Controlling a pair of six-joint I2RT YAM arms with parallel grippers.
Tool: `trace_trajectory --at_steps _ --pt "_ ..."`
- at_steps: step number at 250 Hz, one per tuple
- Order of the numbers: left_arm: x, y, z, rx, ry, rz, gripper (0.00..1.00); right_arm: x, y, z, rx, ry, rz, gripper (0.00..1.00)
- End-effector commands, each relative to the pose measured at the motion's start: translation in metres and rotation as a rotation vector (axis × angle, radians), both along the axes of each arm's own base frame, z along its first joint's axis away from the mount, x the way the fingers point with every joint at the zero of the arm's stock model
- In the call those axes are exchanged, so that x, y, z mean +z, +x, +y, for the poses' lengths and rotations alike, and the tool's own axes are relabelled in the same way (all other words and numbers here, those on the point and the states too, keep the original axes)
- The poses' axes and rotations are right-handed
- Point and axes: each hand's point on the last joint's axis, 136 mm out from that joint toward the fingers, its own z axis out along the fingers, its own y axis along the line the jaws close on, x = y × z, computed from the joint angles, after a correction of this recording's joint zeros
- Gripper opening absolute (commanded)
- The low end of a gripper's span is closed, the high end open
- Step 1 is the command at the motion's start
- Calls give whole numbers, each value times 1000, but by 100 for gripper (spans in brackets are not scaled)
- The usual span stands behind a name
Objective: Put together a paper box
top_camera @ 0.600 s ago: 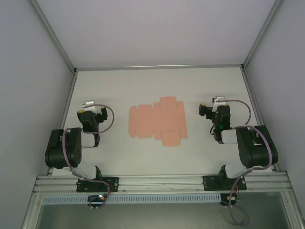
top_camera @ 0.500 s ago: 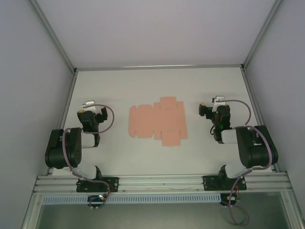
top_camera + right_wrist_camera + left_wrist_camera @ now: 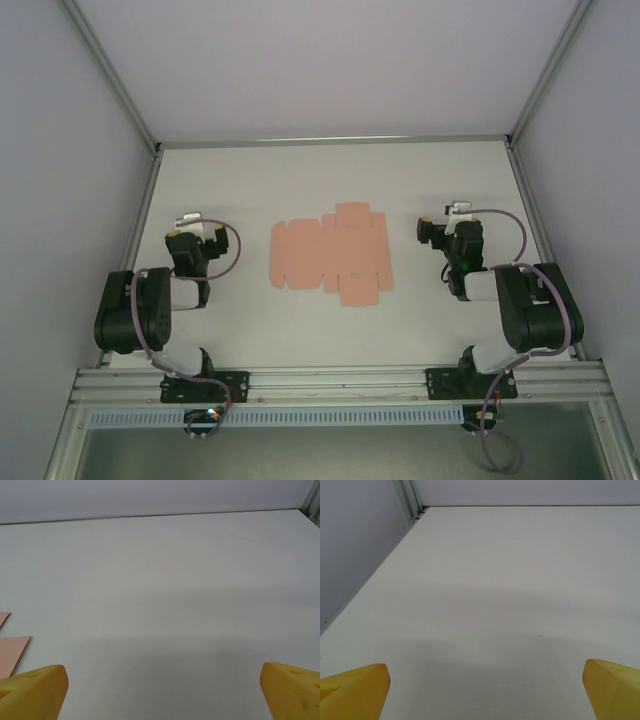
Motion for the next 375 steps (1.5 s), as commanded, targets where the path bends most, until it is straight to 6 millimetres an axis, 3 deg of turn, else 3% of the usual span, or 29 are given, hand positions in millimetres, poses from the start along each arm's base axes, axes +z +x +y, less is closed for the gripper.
trace_trajectory --at_steps 1,71,109,136,159,187,205,238,251,281,327,375 --pt "8 7 -2 -24 12 -14 100 6 4 3 20 -3 -20 100" --pt "9 8 -2 -25 12 -7 100 9 5 2 14 -2 -18 100" --pt "46 8 3 28 -36 114 100 40 7 -4 -35 10 74 100" --pt "71 7 -24 -69 -173 137 100 63 3 11 -18 140 184 100" --pt "69 5 -48 -105 -316 226 100 64 1 41 24 292 261 100" --pt "48 -3 -87 -171 -446 379 100 55 -2 91 125 409 388 100" --pt "33 -9 -115 -223 -490 446 100 37 -3 118 163 430 505 100" --pt "2 -20 -153 -289 -596 598 100 2 -4 153 208 509 712 81" --pt "-6 -21 -163 -313 -626 635 100 -11 -1 157 209 527 759 71" --pt "-19 -22 -177 -346 -693 692 100 -39 1 157 173 538 841 60" --pt "-27 -24 -196 -413 -782 736 100 -73 -11 160 158 601 941 48" --pt "-31 -33 -212 -484 -859 773 100 -96 -22 156 123 608 997 46"
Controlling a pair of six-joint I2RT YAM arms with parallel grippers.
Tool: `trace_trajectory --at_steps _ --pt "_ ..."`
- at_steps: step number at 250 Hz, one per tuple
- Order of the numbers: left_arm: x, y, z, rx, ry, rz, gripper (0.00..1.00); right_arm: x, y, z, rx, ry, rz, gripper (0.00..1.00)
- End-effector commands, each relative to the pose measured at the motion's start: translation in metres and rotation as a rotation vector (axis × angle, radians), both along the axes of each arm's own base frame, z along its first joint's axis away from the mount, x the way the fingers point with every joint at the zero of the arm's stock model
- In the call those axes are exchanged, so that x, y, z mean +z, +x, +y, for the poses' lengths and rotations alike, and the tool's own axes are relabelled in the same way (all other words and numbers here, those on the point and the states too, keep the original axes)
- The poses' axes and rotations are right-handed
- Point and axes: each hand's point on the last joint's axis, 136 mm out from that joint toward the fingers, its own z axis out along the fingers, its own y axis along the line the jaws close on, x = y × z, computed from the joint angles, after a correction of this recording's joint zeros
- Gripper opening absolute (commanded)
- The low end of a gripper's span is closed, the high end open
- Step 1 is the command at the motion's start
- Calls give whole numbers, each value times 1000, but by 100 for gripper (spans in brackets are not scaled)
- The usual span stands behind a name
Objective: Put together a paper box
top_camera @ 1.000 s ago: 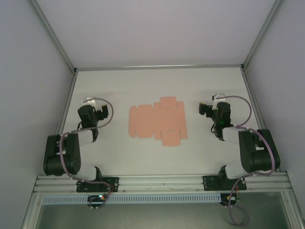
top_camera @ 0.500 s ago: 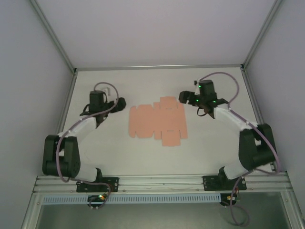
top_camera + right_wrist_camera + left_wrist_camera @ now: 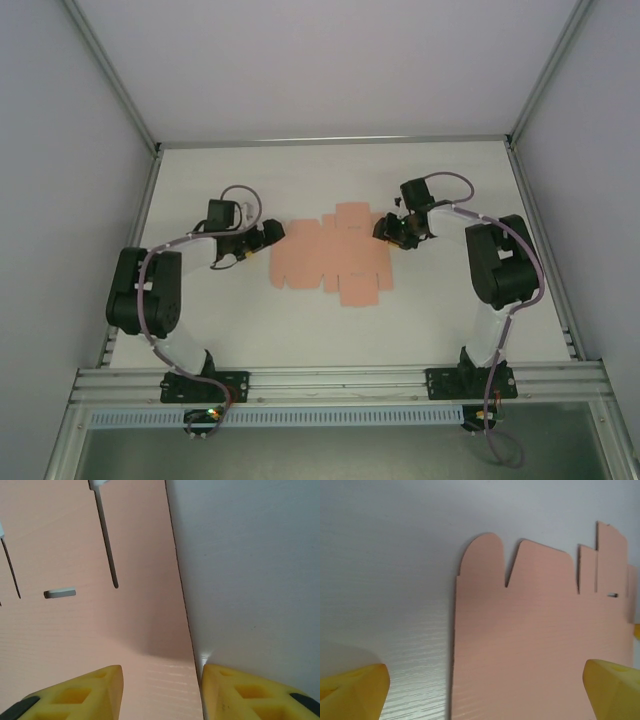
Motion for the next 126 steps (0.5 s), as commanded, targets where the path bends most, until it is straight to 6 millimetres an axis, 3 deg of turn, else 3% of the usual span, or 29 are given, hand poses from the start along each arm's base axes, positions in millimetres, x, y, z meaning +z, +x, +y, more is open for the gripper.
trace_trajectory --at_steps 1,38,80,126 --pt "5 -7 -27 -75 -141 31 100 -25 -20 2 -5 15 103 46" --pt "1 -14 -45 -131 -163 71 100 -31 -26 3 -6 27 118 43" --pt "-10 -20 -51 -154 -125 118 100 -39 -34 -1 -10 10 140 41" --pt "4 -24 -66 -200 -174 102 100 -40 -34 2 -5 28 136 40"
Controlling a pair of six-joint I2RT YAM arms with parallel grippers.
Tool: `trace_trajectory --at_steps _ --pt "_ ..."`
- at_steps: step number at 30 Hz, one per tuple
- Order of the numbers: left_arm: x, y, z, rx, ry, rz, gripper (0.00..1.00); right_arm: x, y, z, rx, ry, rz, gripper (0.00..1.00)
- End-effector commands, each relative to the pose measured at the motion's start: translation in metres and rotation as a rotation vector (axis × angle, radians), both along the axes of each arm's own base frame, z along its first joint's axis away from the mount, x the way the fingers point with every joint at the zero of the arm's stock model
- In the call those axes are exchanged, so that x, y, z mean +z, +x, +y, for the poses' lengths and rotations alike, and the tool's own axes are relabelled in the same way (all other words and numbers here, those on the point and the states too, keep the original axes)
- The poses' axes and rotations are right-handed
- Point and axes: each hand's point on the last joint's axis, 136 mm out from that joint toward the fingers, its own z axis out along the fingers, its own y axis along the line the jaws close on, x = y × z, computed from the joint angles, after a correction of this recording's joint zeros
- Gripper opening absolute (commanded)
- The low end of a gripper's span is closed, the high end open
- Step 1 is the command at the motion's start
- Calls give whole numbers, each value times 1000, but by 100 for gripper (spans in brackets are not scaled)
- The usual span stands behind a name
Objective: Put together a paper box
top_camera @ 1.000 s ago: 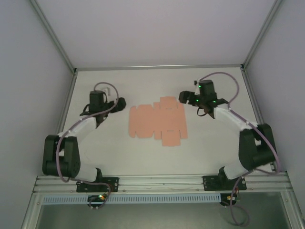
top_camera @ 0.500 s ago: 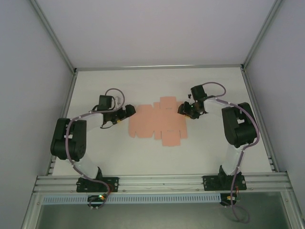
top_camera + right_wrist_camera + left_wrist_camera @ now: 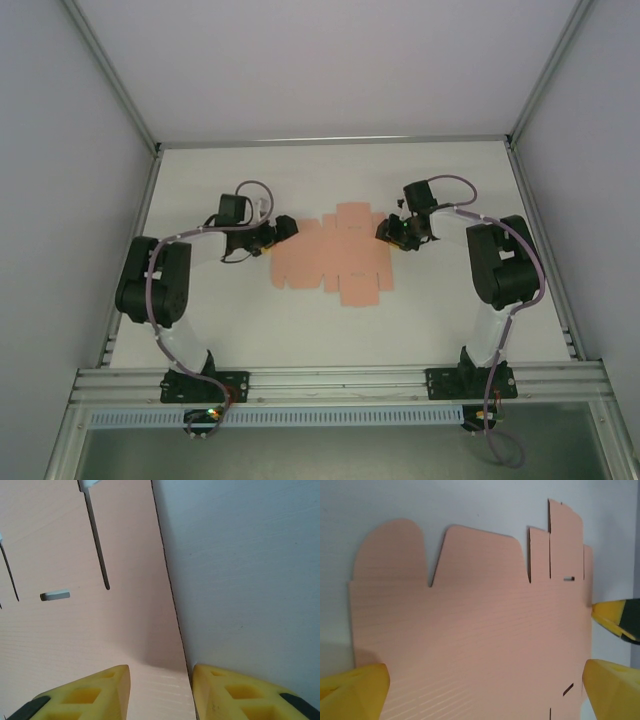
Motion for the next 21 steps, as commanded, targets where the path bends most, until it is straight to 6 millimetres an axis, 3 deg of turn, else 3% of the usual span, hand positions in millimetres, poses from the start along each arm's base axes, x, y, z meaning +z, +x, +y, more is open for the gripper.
trace_trajectory --at_steps 1,5,6,7,10,21 --pt "-1 -23 -22 -85 -64 79 100 -35 -33 5 18 9 139 40" --pt "21 -23 -21 -81 -76 38 100 -37 -35 3 14 3 144 40" --pt "33 -34 -25 -132 -99 49 100 -37 -35 3 15 2 144 40" --pt "21 -21 0 -32 87 17 100 -37 -35 4 16 5 145 40" --pt "20 -21 25 2 265 20 100 -37 -36 4 22 3 146 40" --pt "-20 -21 22 -18 301 147 100 -40 -38 6 41 -26 157 35"
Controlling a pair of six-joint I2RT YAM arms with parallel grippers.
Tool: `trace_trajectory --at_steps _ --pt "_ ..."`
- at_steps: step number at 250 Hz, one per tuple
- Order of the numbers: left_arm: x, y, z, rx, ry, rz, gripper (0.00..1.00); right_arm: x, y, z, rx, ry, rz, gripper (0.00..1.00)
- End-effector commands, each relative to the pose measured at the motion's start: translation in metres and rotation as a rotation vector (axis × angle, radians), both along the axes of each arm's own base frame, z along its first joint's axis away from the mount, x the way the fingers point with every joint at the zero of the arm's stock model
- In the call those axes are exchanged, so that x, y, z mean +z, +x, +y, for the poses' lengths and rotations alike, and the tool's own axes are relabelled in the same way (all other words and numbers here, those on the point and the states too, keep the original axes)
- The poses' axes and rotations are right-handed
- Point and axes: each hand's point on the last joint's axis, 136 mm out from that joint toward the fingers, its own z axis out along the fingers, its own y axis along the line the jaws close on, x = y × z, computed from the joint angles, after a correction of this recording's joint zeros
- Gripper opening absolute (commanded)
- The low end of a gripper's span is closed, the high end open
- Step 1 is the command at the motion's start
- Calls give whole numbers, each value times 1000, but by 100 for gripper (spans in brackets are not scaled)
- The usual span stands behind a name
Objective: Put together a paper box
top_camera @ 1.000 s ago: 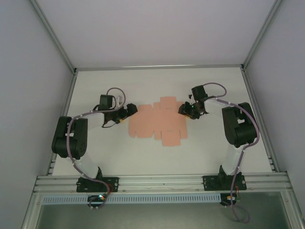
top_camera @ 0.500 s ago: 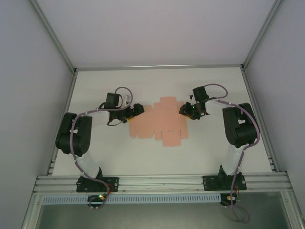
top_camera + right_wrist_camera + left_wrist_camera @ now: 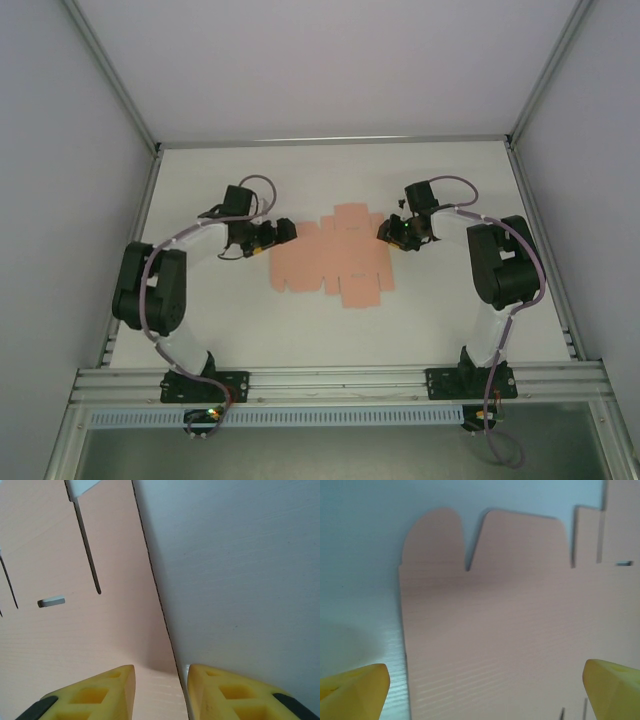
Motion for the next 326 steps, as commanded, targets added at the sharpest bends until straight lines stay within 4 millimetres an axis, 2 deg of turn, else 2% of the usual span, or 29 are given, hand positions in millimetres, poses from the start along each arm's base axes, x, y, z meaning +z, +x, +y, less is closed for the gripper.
trace_trajectory --at_steps 1,35,95,134,148,163,189,235,288,317,326 --pt "-15 -7 -3 -33 18 57 100 -39 -37 7 45 -36 156 35" --pt "-7 -4 -25 -80 -109 41 100 -41 -38 9 51 -33 160 35" --pt "-19 -9 -37 -120 -106 94 100 -43 -40 14 72 -36 163 34" --pt "-11 -8 -60 -154 -189 85 100 -44 -40 16 78 -30 165 34" --pt "-3 -5 -67 -156 -221 67 100 -45 -40 18 85 -22 163 34" --pt "12 -5 -79 -179 -291 47 100 -44 -40 21 95 -18 161 34" --pt "36 -2 -87 -200 -350 1 100 -45 -42 23 102 -15 161 34" --pt "69 -3 -88 -216 -384 -74 99 -47 -42 23 98 0 152 34" --pt "119 -13 -84 -217 -457 -212 96 -45 -43 22 96 11 137 34" --pt "136 -21 -78 -211 -449 -268 94 -44 -42 19 83 15 128 34" --pt "141 -23 -77 -211 -448 -284 91 -44 -42 18 79 17 125 34"
